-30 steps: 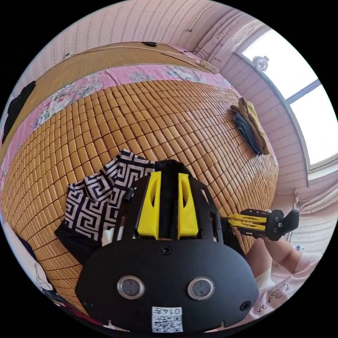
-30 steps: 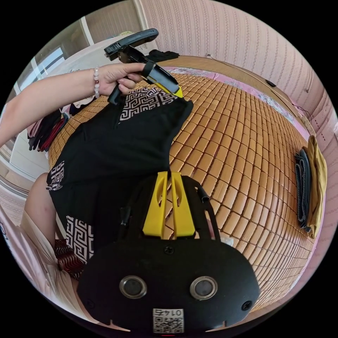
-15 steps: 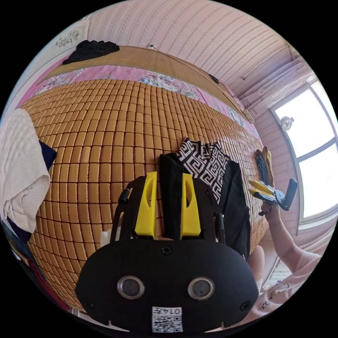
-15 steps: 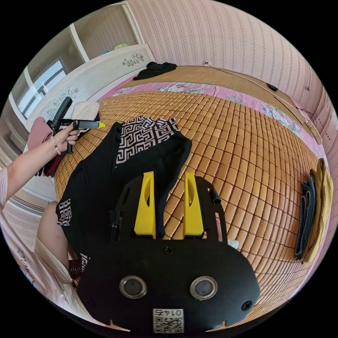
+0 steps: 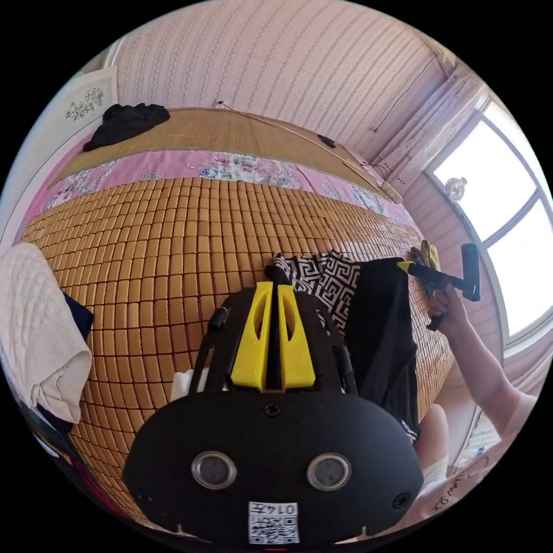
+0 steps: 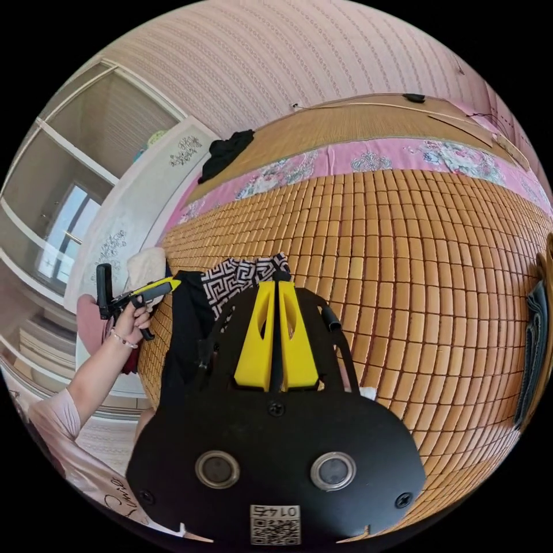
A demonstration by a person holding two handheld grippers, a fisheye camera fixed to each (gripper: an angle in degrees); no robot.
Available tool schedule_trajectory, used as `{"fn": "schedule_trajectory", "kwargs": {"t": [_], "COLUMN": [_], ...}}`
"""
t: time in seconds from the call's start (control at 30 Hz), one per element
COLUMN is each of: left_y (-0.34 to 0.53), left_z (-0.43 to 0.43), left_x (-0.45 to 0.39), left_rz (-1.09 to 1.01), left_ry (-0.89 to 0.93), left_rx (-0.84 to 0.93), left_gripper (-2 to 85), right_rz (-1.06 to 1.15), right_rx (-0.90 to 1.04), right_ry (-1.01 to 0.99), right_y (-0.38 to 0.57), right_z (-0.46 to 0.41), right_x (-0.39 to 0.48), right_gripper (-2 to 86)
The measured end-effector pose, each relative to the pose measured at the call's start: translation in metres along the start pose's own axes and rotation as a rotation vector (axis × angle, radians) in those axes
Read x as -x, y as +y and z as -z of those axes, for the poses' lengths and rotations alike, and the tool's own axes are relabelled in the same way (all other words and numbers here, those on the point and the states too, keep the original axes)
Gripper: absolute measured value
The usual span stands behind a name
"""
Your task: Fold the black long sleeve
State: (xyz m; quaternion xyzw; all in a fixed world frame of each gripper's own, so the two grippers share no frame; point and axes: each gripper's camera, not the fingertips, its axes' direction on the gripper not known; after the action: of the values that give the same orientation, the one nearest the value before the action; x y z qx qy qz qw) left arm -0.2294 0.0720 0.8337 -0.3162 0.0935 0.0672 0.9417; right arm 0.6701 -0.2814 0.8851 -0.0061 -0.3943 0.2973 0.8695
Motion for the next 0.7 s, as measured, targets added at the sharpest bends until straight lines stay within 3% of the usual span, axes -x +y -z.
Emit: {"fn": "schedule_trajectory", "kwargs": {"t": [0.2, 0.37, 0.5, 0.63, 0.7], "left_y": [0.047, 0.154, 0.268, 0.35, 0.358], "left_z": [0.094, 0.142, 0.136, 0.138, 0.149], "left_x": [-0.015, -0.012, -0.001, 0.006, -0.005], "left_rz": [-0.103, -0.118, 0.041, 0.208, 0.19], "left_ry": [0.132, 0.215, 0.287, 0.141, 0.145], "left_rx": [-0.143, -0.091, 0.163, 0.273, 0.244], "left_gripper": [-1.0, -0.8, -0.2, 0.4, 0.7], "right_rz": [0.117, 0.254, 0.23, 0.13, 0.163], "right_rx": [-0.092, -0.036, 0.285, 0.555, 0.559], "right_ry": [-0.127, -0.199, -0.232, 0.059, 0.145], "right_y": [0.043, 0.132, 0.227, 0.302, 0.31], "right_z": [0.083, 0.128, 0.099, 0.044, 0.04], "right_x": [0.012, 0.033, 0.039, 0.038, 0.049], "right_gripper": [-0.1, 0.2, 0.3, 0.1, 0.1]}}
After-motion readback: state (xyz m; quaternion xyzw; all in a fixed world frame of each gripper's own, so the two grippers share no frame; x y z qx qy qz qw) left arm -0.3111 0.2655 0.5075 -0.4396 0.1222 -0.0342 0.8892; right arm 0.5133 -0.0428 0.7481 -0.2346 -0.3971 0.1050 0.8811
